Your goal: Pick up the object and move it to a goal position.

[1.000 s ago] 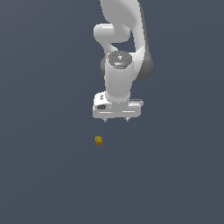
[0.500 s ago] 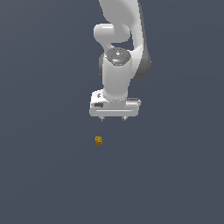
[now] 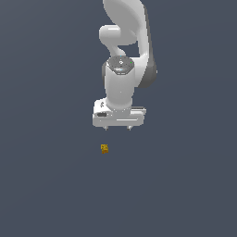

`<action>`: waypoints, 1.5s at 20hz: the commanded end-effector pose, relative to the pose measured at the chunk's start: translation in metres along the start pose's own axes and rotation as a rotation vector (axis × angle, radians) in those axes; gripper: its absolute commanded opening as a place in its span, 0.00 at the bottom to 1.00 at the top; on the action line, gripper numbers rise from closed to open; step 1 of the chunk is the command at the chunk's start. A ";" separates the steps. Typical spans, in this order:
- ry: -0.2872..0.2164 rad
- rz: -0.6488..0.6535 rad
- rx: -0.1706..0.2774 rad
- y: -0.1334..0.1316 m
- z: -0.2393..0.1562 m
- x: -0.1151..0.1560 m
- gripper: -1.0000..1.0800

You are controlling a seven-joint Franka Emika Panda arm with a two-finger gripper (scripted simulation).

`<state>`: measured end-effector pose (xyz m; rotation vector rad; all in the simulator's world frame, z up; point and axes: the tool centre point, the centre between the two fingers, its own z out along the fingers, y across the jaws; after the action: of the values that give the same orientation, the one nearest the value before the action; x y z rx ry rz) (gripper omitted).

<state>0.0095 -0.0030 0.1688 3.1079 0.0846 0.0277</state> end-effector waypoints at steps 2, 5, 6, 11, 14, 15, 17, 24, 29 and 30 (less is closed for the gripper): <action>-0.004 -0.015 0.004 0.010 0.015 0.005 0.96; -0.007 -0.034 0.010 0.022 0.033 0.011 0.96; -0.008 -0.041 0.013 0.027 0.040 0.013 0.96; -0.013 -0.072 0.024 0.049 0.072 0.020 0.96; -0.014 -0.085 0.029 0.058 0.086 0.022 0.96; -0.015 -0.088 0.030 0.060 0.089 0.022 0.96; -0.015 -0.093 0.032 0.064 0.095 0.023 0.96; -0.017 -0.094 0.033 0.066 0.100 0.023 0.96; -0.016 -0.095 0.033 0.066 0.116 0.022 0.96; -0.016 -0.095 0.033 0.065 0.121 0.022 0.96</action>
<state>0.0377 -0.0712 0.0579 3.1322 0.2338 0.0007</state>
